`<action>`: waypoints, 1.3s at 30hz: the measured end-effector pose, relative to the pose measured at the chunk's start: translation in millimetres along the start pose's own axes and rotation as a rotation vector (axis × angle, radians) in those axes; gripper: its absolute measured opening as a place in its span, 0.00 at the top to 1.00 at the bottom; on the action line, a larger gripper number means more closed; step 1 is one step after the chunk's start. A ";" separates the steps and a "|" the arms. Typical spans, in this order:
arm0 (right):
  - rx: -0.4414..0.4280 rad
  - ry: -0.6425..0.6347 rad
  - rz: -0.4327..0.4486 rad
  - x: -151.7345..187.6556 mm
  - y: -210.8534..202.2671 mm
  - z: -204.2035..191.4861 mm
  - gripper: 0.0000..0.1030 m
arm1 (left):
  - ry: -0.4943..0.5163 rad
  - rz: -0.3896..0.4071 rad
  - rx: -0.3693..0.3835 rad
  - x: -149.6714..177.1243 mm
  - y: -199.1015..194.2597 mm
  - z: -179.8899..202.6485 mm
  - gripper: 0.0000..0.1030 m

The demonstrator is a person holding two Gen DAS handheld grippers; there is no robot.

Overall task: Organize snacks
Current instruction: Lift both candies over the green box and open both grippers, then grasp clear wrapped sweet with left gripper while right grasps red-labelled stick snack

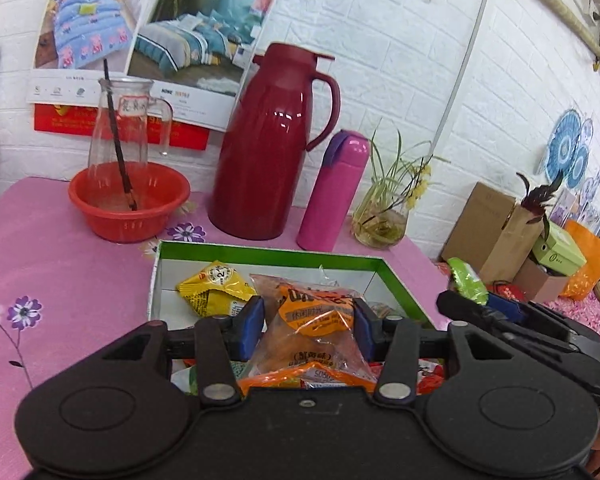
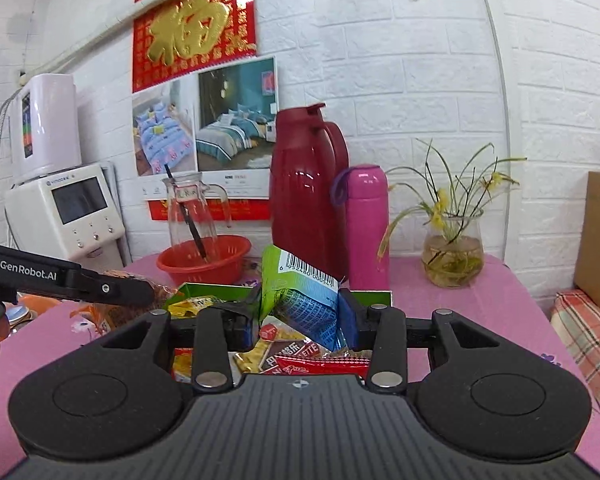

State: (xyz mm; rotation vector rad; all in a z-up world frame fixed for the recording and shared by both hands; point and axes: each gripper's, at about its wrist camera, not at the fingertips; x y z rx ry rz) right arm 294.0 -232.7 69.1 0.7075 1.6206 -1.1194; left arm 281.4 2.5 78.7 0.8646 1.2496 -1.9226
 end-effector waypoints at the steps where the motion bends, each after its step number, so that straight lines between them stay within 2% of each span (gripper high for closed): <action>1: 0.005 -0.019 -0.014 4.5 6.7 -1.4 0.04 | 0.005 -0.005 -0.004 2.4 5.9 -0.5 0.59; 2: 0.011 -0.043 -0.038 9.1 12.6 -3.1 0.00 | 0.003 -0.011 -0.018 5.1 10.6 -1.7 0.23; 4: 0.019 -0.080 -0.070 17.4 19.0 -5.7 0.00 | 0.000 -0.002 -0.042 10.3 13.8 -2.5 0.06; 8: 0.015 -0.070 -0.088 23.2 17.8 -3.5 0.00 | 0.022 -0.016 -0.066 13.8 18.5 -3.0 0.04; 15: 0.008 -0.044 -0.070 11.4 -1.6 -5.2 0.00 | 0.033 -0.012 -0.071 17.6 4.3 1.0 0.03; 22: -0.006 -0.067 -0.035 1.8 -30.7 -18.7 0.00 | 0.053 -0.007 -0.055 24.3 -21.5 14.6 0.00; 26: -0.014 -0.094 -0.021 -0.9 -51.9 -26.9 0.00 | 0.034 -0.045 -0.002 32.6 -44.8 19.5 0.00; 34: -0.049 -0.150 -0.024 12.0 -99.5 -39.6 0.00 | 0.096 -0.098 0.045 68.4 -99.4 22.3 0.00; 39: -0.079 -0.180 -0.079 35.9 -119.6 -46.2 0.00 | 0.067 -0.140 0.071 97.8 -122.0 11.2 0.00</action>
Point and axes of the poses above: each gripper's, at about its wrist camera, not at the fingertips, and y roughly the way its jaws point, z to its right, x to its underside, and after that the axes turned 3 degrees about -y, right-handed
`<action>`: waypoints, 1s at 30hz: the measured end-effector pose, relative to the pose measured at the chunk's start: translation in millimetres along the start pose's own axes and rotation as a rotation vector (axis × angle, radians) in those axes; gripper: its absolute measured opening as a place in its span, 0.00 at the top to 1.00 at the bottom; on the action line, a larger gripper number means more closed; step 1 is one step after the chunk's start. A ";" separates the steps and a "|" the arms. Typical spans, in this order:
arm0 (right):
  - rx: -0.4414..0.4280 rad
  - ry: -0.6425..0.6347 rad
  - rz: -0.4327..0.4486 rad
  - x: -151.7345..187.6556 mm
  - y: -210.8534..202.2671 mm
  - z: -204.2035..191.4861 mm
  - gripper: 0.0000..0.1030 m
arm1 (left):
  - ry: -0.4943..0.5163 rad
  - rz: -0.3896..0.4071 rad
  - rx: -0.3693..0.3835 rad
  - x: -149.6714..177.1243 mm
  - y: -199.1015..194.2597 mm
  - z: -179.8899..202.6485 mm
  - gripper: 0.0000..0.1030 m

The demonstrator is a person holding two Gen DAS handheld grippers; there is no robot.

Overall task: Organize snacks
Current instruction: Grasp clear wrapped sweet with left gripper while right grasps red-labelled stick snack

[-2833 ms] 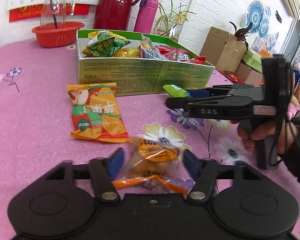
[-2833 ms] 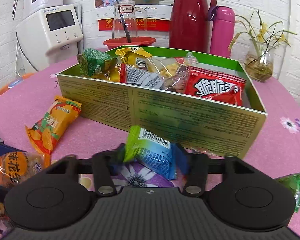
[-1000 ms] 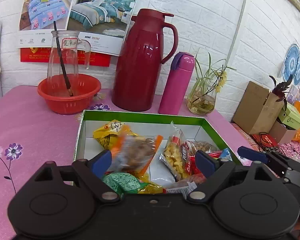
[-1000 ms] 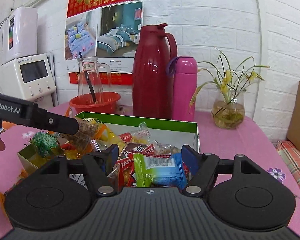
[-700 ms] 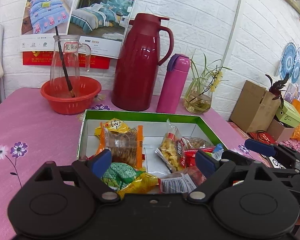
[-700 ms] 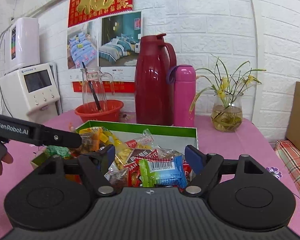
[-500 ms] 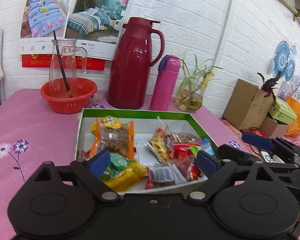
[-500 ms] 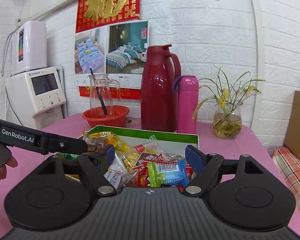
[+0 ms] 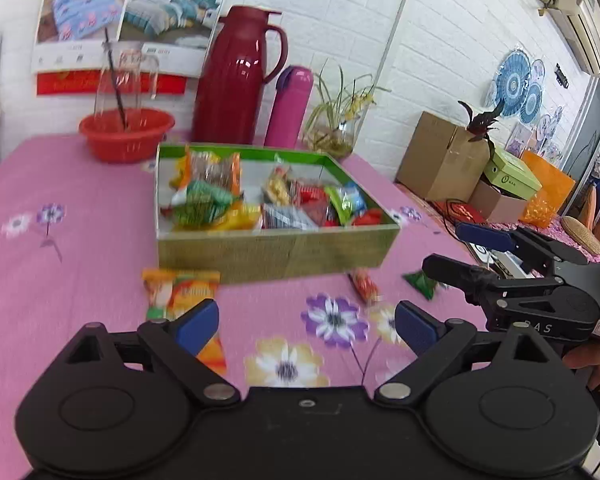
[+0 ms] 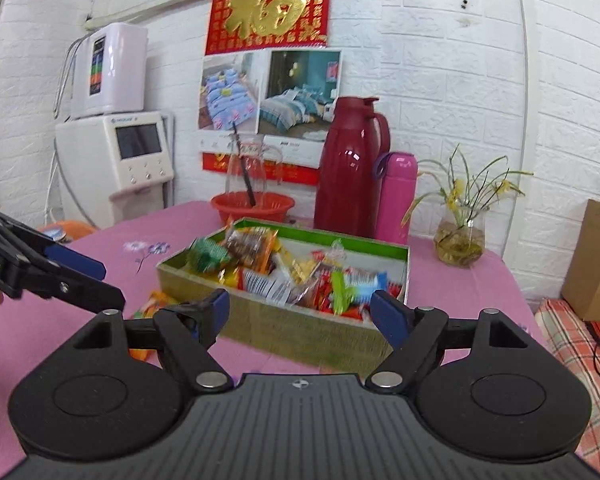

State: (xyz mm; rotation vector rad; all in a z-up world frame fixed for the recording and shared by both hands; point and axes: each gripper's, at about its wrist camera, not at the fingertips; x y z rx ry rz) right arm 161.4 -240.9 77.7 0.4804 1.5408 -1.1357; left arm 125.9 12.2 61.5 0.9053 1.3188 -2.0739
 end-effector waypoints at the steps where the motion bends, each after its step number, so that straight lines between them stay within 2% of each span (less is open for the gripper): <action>1: -0.004 -0.006 -0.018 5.6 -2.3 -2.5 0.00 | -0.013 -0.006 0.003 6.5 -2.4 -2.2 0.00; 7: -0.014 -0.014 -0.110 37.8 -7.5 -10.6 0.00 | -0.050 -0.035 0.010 46.8 -15.2 -9.9 0.00; 13: 0.001 -0.004 -0.192 57.1 9.8 -8.3 0.00 | -0.065 -0.063 0.012 82.1 -17.1 -7.5 0.00; 21: 0.034 0.005 -0.225 47.9 48.3 -3.8 0.00 | -0.096 -0.077 0.016 92.8 -9.4 -8.3 0.00; 24: 0.070 -0.006 -0.254 43.9 71.5 0.4 0.00 | -0.089 -0.076 -0.008 91.6 -5.7 -9.2 0.01; 25: 0.080 -0.001 -0.264 43.6 79.1 2.4 0.00 | -0.089 -0.078 -0.016 91.7 -4.0 -10.0 0.04; 30: 0.100 0.070 -0.295 45.7 101.1 17.7 0.20 | -0.088 -0.084 -0.019 90.4 2.6 -13.8 0.25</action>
Point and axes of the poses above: each gripper's, at about its wrist camera, not at the fingertips, and y roughly the way its jaws point, z to its right, x to its underside, and after that the axes turned 3 degrees about -y, right-handed
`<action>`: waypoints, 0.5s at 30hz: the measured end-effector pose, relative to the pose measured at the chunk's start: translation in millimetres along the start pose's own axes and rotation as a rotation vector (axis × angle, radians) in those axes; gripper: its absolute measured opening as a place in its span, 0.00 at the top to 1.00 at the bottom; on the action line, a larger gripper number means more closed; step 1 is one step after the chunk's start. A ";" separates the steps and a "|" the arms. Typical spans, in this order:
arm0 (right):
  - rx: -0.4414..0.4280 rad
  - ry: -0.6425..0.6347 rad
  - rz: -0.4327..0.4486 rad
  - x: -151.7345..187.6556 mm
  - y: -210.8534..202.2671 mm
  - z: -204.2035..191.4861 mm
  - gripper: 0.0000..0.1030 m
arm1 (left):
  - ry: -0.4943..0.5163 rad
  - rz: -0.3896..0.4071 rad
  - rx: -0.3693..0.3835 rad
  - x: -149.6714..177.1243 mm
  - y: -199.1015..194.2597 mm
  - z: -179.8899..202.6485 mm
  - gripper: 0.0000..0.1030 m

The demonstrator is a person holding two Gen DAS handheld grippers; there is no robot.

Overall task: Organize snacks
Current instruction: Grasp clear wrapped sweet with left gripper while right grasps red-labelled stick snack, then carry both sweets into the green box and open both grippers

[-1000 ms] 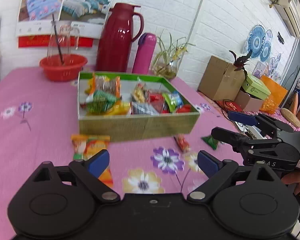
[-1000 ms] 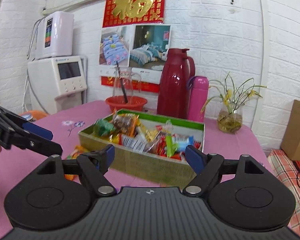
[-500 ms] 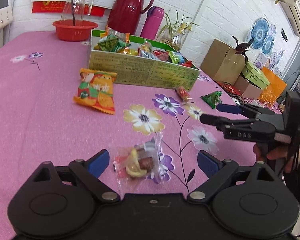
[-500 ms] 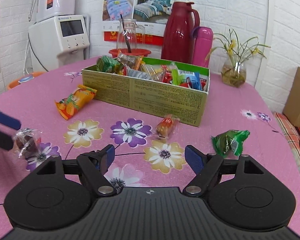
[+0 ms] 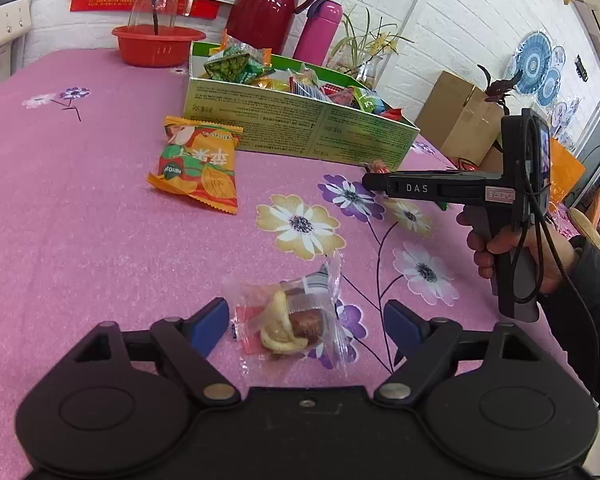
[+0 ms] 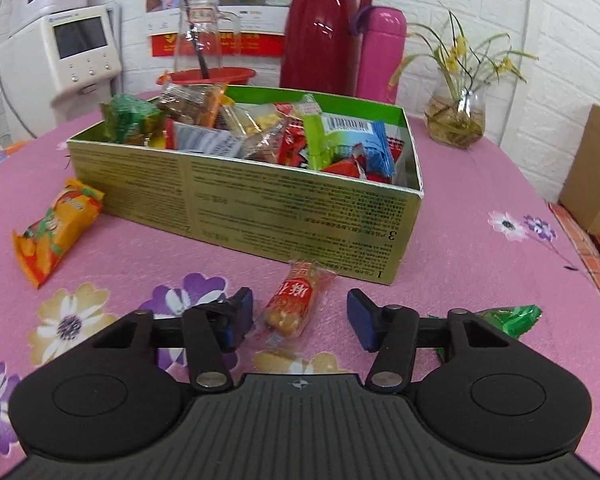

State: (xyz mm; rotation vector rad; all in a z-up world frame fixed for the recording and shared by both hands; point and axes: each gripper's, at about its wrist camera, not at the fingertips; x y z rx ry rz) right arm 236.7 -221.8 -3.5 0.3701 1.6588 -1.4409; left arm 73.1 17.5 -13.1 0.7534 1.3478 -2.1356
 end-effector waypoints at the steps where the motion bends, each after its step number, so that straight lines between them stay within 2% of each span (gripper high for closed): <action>1: -0.013 0.016 0.006 0.7 0.1 2.1 0.32 | 0.001 0.000 0.003 -1.1 1.0 -0.3 0.29; 2: -0.030 0.026 0.007 1.0 -0.6 3.0 0.45 | -0.002 0.000 0.006 -2.0 1.9 -0.7 0.37; 3: -0.036 0.026 0.009 2.0 -2.2 2.8 0.52 | -0.001 0.001 0.008 -2.7 2.8 -1.1 0.45; 4: -0.034 0.016 0.010 3.0 -4.4 1.0 0.61 | 0.003 0.001 0.010 -3.6 4.2 -1.1 0.59; 6: -0.055 0.008 0.014 5.9 -9.6 -1.5 0.63 | 0.011 0.003 0.013 -4.7 6.1 -0.7 0.63; 8: -0.086 0.028 0.019 9.7 -15.6 -1.7 0.65 | 0.019 0.013 0.011 -4.2 7.3 -0.6 0.72; 9: -0.098 0.035 0.020 10.5 -17.7 -1.8 0.65 | 0.019 0.021 0.009 -3.8 7.9 -1.3 0.78; 10: -0.107 0.038 0.022 12.5 -20.7 -2.9 0.66 | 0.015 0.028 0.003 -3.8 8.2 -2.7 0.92; 11: -0.117 0.038 0.023 13.9 -23.1 -4.0 0.66 | 0.005 0.031 -0.001 -4.1 8.0 -4.8 1.00; 15: -0.171 0.038 0.023 19.4 -35.2 -11.0 0.67 | -0.047 0.025 0.022 -6.4 4.6 -11.7 1.00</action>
Point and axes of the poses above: each gripper's, at about its wrist camera, not at the fingertips, and y roughly the way its jaws point, z to its right, x to its underside, and after that the axes turned 3 degrees about -y, right-handed
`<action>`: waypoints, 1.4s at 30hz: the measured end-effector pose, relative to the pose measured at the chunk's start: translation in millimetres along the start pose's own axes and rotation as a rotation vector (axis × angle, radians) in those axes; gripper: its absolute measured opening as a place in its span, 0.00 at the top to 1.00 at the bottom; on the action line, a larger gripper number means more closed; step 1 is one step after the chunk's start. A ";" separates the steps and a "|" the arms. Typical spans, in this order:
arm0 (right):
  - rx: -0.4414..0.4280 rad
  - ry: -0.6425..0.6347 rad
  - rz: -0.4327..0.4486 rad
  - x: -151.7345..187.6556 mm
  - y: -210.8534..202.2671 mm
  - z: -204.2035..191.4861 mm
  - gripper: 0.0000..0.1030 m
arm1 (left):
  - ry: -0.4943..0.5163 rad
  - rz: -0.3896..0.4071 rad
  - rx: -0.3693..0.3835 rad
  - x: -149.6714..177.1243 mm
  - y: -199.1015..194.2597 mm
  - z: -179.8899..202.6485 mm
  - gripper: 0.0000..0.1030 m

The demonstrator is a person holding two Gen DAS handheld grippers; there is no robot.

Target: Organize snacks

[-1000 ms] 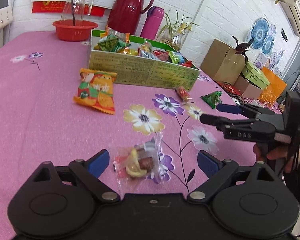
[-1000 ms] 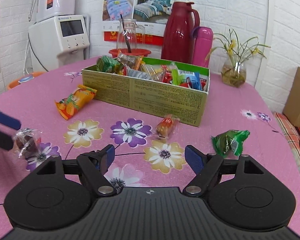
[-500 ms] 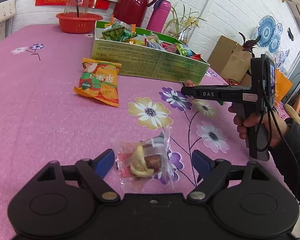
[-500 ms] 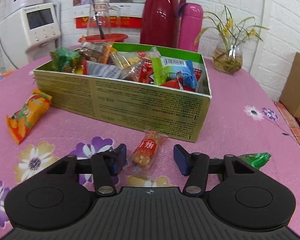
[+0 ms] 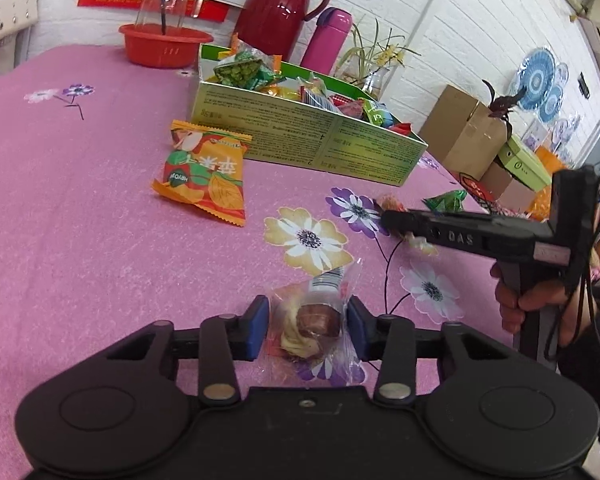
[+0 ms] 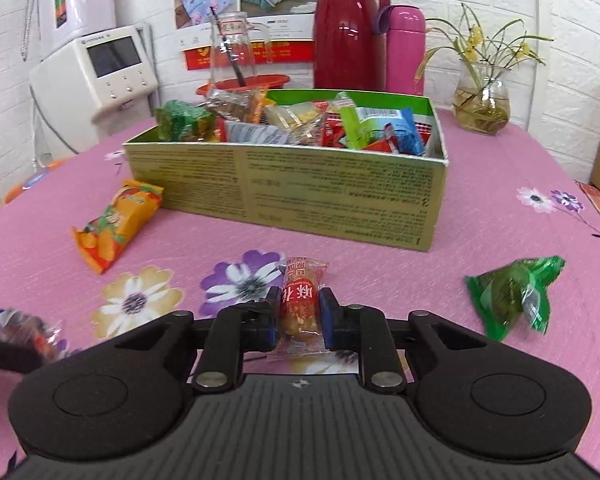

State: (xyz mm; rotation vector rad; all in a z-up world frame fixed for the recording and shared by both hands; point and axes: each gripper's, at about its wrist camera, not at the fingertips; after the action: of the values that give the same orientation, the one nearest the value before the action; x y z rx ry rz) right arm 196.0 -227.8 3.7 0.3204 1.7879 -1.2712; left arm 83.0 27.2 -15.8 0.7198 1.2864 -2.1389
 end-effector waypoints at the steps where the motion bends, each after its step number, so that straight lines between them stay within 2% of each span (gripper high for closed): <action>1: -0.013 -0.001 0.003 0.3 -2.7 -2.4 0.67 | 0.000 0.001 -0.002 0.0 -1.2 1.0 1.00; 6: -0.064 -0.020 0.037 -4.1 -21.6 -15.6 0.67 | 0.013 0.005 0.005 -5.2 -7.6 8.4 1.00; 11: -0.082 -0.036 0.118 -16.8 -46.9 -23.1 0.67 | 0.048 0.069 0.016 -28.8 -20.2 20.7 1.00; 18: -0.073 -0.051 0.221 -40.5 -68.0 -24.0 0.67 | 0.061 0.177 0.022 -83.7 -28.1 35.2 1.00; 22: -0.045 -0.038 0.274 -54.4 -68.2 -19.7 0.67 | 0.059 0.222 0.006 -117.9 -19.0 44.3 1.00; 33: 0.077 0.011 0.403 -93.0 -38.3 5.2 0.67 | -0.011 0.263 -0.052 -183.0 38.7 45.1 1.00; 42: 0.117 0.029 0.361 -97.4 14.0 26.7 0.67 | 0.048 0.226 -0.078 -195.8 88.5 45.1 1.00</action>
State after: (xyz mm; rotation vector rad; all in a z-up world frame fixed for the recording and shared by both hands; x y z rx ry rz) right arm 274.1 -218.2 68.6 0.6971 1.5936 -1.1164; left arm 275.3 -15.3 81.2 0.8456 1.2415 -1.8919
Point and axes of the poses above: each gripper's, at about its wrist camera, not at the fingertips, and y roughly the way its jaws point, z to its right, x to its underside, and after that the axes turned 3 degrees about -y, right-handed
